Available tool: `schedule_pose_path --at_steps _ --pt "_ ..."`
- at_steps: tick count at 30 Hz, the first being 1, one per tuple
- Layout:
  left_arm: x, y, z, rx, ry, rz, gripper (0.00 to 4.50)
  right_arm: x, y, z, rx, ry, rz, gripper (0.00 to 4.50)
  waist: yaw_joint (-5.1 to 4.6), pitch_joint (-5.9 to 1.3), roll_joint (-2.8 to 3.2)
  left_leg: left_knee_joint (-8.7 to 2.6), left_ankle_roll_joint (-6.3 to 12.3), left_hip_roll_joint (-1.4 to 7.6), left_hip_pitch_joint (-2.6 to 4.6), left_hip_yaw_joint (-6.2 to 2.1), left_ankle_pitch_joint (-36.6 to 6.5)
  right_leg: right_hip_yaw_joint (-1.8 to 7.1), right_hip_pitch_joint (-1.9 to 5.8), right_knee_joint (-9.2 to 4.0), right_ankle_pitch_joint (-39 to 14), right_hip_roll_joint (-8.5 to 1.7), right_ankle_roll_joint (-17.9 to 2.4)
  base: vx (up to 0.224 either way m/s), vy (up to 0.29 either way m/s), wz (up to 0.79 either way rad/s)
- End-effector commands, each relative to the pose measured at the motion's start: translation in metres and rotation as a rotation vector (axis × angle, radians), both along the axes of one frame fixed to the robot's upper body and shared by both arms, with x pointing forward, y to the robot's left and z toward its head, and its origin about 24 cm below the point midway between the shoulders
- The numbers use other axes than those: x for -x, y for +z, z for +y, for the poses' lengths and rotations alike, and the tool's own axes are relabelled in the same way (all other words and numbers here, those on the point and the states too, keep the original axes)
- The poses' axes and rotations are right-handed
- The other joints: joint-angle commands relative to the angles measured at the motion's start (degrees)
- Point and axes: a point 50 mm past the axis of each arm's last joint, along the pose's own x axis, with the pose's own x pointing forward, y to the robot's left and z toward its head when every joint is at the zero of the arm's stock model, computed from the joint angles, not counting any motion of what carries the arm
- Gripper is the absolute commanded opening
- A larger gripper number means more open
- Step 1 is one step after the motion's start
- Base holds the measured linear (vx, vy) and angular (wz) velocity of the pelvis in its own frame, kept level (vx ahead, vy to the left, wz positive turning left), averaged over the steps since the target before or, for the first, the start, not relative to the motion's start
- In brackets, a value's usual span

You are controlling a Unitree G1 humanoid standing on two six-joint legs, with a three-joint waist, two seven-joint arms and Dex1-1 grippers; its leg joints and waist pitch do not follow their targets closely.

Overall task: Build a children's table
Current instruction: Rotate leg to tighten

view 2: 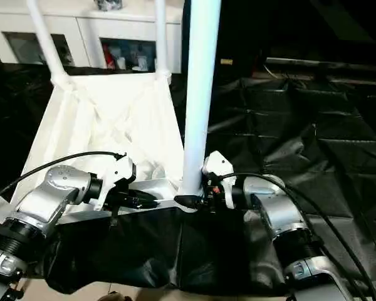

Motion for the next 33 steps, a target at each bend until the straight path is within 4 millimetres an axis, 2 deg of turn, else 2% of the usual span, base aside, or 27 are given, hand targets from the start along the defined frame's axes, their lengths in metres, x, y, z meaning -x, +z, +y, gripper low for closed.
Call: schedule_pose_path --at_steps 1,2,3,6,12,14,20,21,23,25,29,30,33 --pt "0.003 0.005 -0.003 0.03 -0.061 0.003 0.0 0.005 -0.005 0.003 0.01 0.043 0.038 3.28 -0.18 -3.94 -0.33 -3.46 3.18 1.05 0.4 0.41 -12.1 2.2 2.75 -3.94 -8.6 -2.21 -13.7 0.0 0.0 0.0" --pt "0.004 0.005 -0.001 0.027 -0.069 0.008 0.0 0.005 -0.004 0.004 0.001 0.051 0.042 3.28 -0.19 -3.9 -0.38 -3.48 3.09 1.04 0.39 0.42 -12.6 2.2 2.79 -4.03 -9.5 -2.26 -13.5 0.0 0.0 0.0" --pt "0.004 0.005 0.0 0.027 -0.072 0.01 0.0 0.006 -0.004 0.004 -0.004 0.059 0.046 3.01 -0.15 -3.86 -0.41 -3.51 2.9 1.05 0.34 0.4 -13.3 2.2 2.84 -4.14 -11.1 -2.34 -13.0 0.0 0.0 0.0" --pt "0.004 0.005 0.0 0.027 -0.074 0.011 0.0 0.006 -0.004 0.005 -0.007 0.064 0.048 2.8 -0.09 -3.75 -0.39 -3.65 2.29 1.17 0.49 0.33 -13.9 2.25 2.7 -4.35 -13.5 -2.42 -12.2 0.0 0.0 0.0" --pt "0.0 0.005 -0.002 0.038 -0.031 -0.003 0.0 0.006 -0.007 0.007 -0.033 0.039 0.046 2.73 -0.15 -3.87 -0.43 -3.56 2.0 1.09 0.35 0.3 -13.1 2.24 2.84 -4.19 -12.2 -2.41 -12.3 0.0 0.0 0.0" --pt "-0.005 0.006 -0.004 0.045 0.017 -0.029 0.0 0.004 -0.009 0.009 -0.047 -0.023 0.031 2.73 -0.21 -3.82 -0.45 -3.55 1.89 1.06 0.34 0.32 -13.1 2.29 2.77 -4.27 -12.5 -2.48 -12.3 0.0 0.0 0.0" --pt "-0.018 0.009 -0.017 0.072 0.138 -0.082 0.0 -0.01 -0.019 0.018 -0.073 -0.283 0.009 2.72 -0.71 -3.68 -0.51 -3.82 0.28 0.92 0.49 0.09 -15.5 2.15 2.53 -5.03 -19.6 -2.55 -9.9 0.0 0.0 0.0" --pt "-0.022 0.01 -0.024 0.078 0.195 -0.098 0.0 -0.014 -0.023 0.024 -0.089 -0.385 0.014 2.72 -0.92 -3.67 -0.41 -3.84 -0.01 0.94 0.57 0.09 -15.8 2.2 2.39 -5.04 -19.6 -2.52 -10.0 0.0 0.0 0.0" --pt "-0.024 0.01 -0.029 0.082 0.227 -0.109 0.0 -0.015 -0.024 0.03 -0.1 -0.417 0.019 2.72 -1.23 -3.72 -0.4 -3.84 -0.36 0.9 0.49 0.06 -16.1 2.18 2.46 -4.98 -20.0 -2.52 -9.8 0.0 0.0 0.0" --pt "-0.028 0.01 -0.046 0.102 0.331 -0.125 0.0 -0.018 -0.029 0.05 -0.101 -0.512 0.033 2.72 -1.66 -3.61 -0.44 -3.81 -0.4 0.84 0.44 0.13 -16.1 2.2 2.37 -5.1 -19.9 -2.45 -9.8 0.0 0.0 0.0" --pt "-0.027 0.008 -0.06 0.114 0.374 -0.127 0.0 -0.018 -0.029 0.067 -0.112 -0.541 0.031 2.72 -1.73 -3.71 -0.55 -3.75 0.43 0.73 0.26 0.12 -15.4 2.15 2.42 -5.19 -19.3 -2.35 -9.2 0.0 0.0 0.0" --pt "-0.027 0.008 -0.064 0.118 0.378 -0.13 0.0 -0.018 -0.028 0.072 -0.117 -0.536 0.031 3.28 -1.73 -3.78 -0.51 -3.72 0.66 0.73 0.25 0.15 -15.1 2.13 2.46 -5.18 -18.8 -2.34 -9.2 0.0 0.0 0.0" --pt "-0.023 0.006 -0.072 0.129 0.343 -0.133 0.0 -0.018 -0.026 0.079 -0.127 -0.526 0.029 3.42 -1.62 -3.86 -0.43 -3.68 1.06 0.74 0.2 0.2 -14.6 2.16 2.45 -5.1 -17.2 -2.3 -9.5 0.0 0.0 0.0"
